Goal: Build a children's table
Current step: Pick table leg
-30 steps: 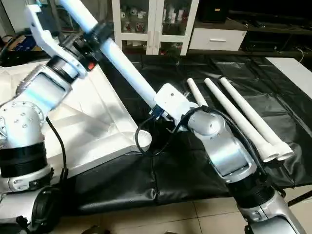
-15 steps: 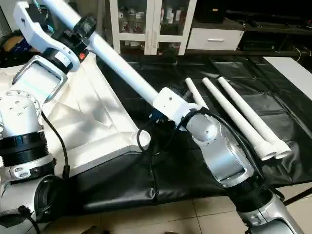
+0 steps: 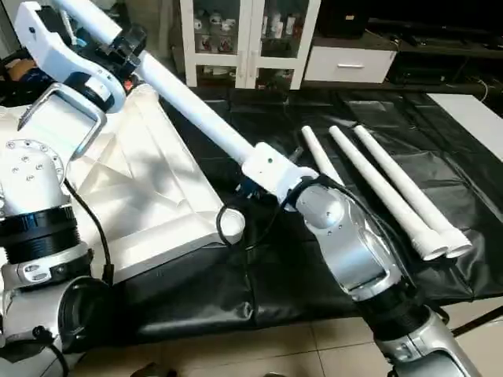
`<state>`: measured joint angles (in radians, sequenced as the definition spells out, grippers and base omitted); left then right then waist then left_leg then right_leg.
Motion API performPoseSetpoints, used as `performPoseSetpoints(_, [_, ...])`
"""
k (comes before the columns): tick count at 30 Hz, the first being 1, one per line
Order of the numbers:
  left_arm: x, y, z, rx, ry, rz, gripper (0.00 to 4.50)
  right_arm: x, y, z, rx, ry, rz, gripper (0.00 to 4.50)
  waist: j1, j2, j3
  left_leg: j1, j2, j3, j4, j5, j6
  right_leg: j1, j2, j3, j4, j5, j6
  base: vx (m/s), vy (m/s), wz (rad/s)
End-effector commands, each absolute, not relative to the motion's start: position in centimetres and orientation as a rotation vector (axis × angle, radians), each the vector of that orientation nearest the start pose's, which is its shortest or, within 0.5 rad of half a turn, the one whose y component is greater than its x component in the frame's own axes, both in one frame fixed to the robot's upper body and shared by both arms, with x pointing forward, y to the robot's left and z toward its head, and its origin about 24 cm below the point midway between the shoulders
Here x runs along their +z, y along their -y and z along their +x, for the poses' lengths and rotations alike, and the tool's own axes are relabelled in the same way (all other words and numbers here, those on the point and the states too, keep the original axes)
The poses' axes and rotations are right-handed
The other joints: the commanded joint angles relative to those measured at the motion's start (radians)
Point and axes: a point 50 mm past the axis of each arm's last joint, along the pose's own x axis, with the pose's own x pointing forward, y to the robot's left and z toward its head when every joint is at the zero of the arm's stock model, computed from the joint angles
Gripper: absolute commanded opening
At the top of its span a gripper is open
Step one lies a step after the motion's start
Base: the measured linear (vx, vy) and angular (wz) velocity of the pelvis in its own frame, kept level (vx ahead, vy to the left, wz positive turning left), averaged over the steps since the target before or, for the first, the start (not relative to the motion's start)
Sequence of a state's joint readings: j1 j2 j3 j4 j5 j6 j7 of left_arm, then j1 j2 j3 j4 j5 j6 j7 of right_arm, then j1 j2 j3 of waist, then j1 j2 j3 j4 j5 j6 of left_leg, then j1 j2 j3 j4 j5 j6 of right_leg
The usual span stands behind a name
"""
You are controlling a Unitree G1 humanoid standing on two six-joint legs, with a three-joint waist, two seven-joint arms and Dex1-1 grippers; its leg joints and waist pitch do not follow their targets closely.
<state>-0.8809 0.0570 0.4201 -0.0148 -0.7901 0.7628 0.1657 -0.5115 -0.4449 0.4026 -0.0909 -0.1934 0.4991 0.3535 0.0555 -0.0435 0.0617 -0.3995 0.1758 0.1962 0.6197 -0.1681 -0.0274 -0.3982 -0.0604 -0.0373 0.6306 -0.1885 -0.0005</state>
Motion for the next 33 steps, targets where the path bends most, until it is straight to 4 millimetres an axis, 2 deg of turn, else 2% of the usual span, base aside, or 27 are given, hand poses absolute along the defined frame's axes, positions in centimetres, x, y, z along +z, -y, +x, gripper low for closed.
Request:
performPoseSetpoints(1, [26.2,-13.2,34.4,-0.376,0.133,-0.696,1.48,13.3,11.6,32.0,0.536,-0.047,-0.769,4.07,-0.004,0.004,-0.074,0.036,0.047,-0.028,-0.064,-0.204,-0.054,0.039,-0.064,0.041,-0.073,-0.150,-0.152,0.000,0.000,0.00])
performPoseSetpoints(6, [26.6,-12.2,33.8,-0.454,0.139,-0.658,1.48,12.9,11.6,32.4,0.581,-0.070,-0.676,4.07,-0.005,0.004,-0.073,0.036,0.047,-0.028,-0.065,-0.224,-0.052,0.036,-0.064,0.041,-0.076,-0.179,-0.147,0.000,0.000,0.00])
performPoseSetpoints(9, [26.7,-11.9,33.6,-0.478,0.140,-0.634,1.48,12.9,11.6,32.4,0.595,-0.077,-0.657,4.07,-0.003,0.004,-0.074,0.034,0.048,-0.028,-0.065,-0.209,-0.054,0.038,-0.063,0.041,-0.072,-0.149,-0.155,0.000,0.000,0.00])
performPoseSetpoints(10, [26.7,-11.8,33.5,-0.486,0.146,-0.624,1.48,12.9,11.5,32.4,0.610,-0.080,-0.645,4.07,-0.004,0.001,-0.073,0.034,0.048,-0.028,-0.066,-0.213,-0.053,0.038,-0.063,0.040,-0.073,-0.155,-0.153,0.000,0.000,0.00])
performPoseSetpoints(12, [26.8,-11.6,33.4,-0.497,0.154,-0.601,1.48,12.8,11.4,32.2,0.630,-0.094,-0.624,4.07,-0.004,0.003,-0.073,0.034,0.048,-0.028,-0.066,-0.221,-0.050,0.037,-0.065,0.041,-0.076,-0.174,-0.149,0.000,0.000,0.00])
performPoseSetpoints(18, [27.1,-11.2,33.1,-0.524,0.177,-0.569,1.48,11.7,11.3,32.3,0.614,-0.146,-0.637,4.07,-0.007,0.002,-0.072,0.033,0.047,-0.027,-0.066,-0.220,-0.055,0.036,-0.064,0.041,-0.078,-0.190,-0.146,0.000,0.000,0.00])
performPoseSetpoints(20, [27.1,-11.2,33.1,-0.524,0.180,-0.569,1.48,11.5,11.3,32.3,0.614,-0.150,-0.639,3.79,-0.007,0.002,-0.072,0.033,0.046,-0.027,-0.066,-0.223,-0.057,0.036,-0.063,0.041,-0.078,-0.195,-0.145,0.000,0.000,0.00])
performPoseSetpoints(21, [27.1,-11.2,33.1,-0.525,0.180,-0.570,1.48,11.4,11.3,32.3,0.609,-0.153,-0.646,3.79,-0.007,-0.001,-0.073,0.032,0.046,-0.027,-0.066,-0.218,-0.058,0.037,-0.064,0.041,-0.078,-0.193,-0.142,0.000,0.000,0.00])
performPoseSetpoints(26, [27.2,-11.3,33.0,-0.524,0.188,-0.566,1.48,11.3,11.5,32.4,0.571,-0.168,-0.650,3.50,-0.008,0.002,-0.072,0.033,0.047,-0.028,-0.067,-0.222,-0.062,0.036,-0.063,0.041,-0.077,-0.198,-0.137,0.000,0.000,0.00])
performPoseSetpoints(33, [27.4,-11.4,33.0,-0.530,0.199,-0.573,1.48,11.0,11.7,32.6,0.551,-0.186,-0.644,3.50,-0.008,0.002,-0.072,0.033,0.046,-0.028,-0.067,-0.224,-0.065,0.035,-0.064,0.041,-0.078,-0.202,-0.134,0.000,0.000,0.00])
